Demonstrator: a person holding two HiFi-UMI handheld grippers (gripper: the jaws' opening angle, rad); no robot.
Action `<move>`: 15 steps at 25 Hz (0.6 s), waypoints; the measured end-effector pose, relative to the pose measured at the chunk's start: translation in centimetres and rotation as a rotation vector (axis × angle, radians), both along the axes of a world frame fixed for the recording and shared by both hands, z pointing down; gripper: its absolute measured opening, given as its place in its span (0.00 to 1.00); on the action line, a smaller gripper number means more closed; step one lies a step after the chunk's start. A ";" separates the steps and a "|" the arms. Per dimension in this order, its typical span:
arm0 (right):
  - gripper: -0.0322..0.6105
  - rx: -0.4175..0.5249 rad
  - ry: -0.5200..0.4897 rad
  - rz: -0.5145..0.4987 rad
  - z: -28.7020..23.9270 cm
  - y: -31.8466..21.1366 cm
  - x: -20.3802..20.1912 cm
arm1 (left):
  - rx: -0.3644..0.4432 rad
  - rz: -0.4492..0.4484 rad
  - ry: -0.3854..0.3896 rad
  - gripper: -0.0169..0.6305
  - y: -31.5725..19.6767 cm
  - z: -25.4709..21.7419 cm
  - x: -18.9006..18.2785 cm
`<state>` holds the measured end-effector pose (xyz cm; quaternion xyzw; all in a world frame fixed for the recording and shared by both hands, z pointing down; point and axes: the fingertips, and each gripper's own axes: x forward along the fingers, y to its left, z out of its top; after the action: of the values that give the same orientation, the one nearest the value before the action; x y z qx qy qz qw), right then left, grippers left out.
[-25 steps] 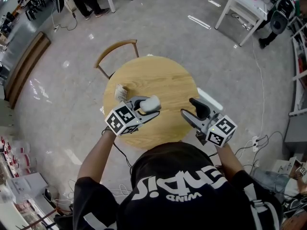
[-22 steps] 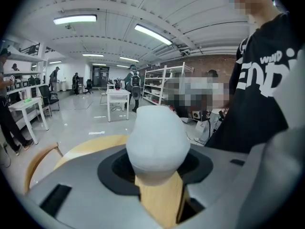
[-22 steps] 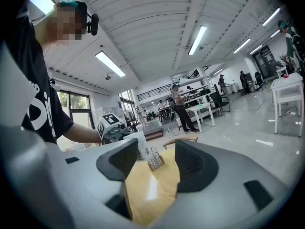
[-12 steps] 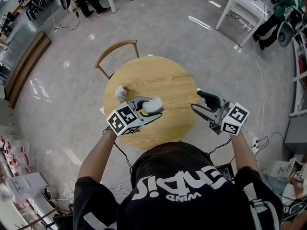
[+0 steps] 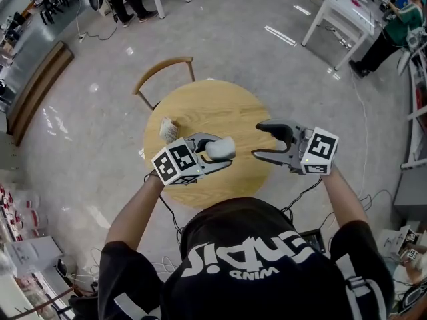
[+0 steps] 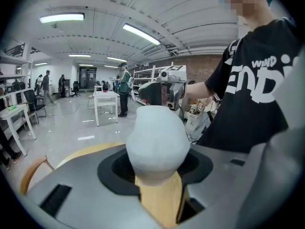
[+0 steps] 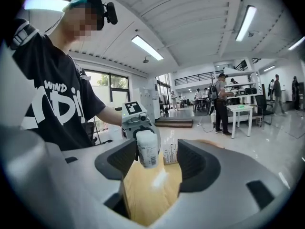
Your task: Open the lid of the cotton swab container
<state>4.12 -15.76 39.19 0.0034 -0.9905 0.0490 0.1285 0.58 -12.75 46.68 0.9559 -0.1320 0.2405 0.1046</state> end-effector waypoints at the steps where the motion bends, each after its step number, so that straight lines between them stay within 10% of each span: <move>1: 0.45 0.005 0.003 -0.020 0.0 0.3 -0.4 | 0.001 0.007 0.001 0.35 0.1 -0.1 0.2; 15: 0.45 0.037 0.011 -0.125 0.3 2.9 -3.9 | 0.006 0.042 0.002 0.35 0.6 -0.8 2.2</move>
<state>0.24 -12.88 39.53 -0.0560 -0.9888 0.0226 0.1364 2.78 -12.18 45.87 0.9591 -0.1127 0.2411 0.0968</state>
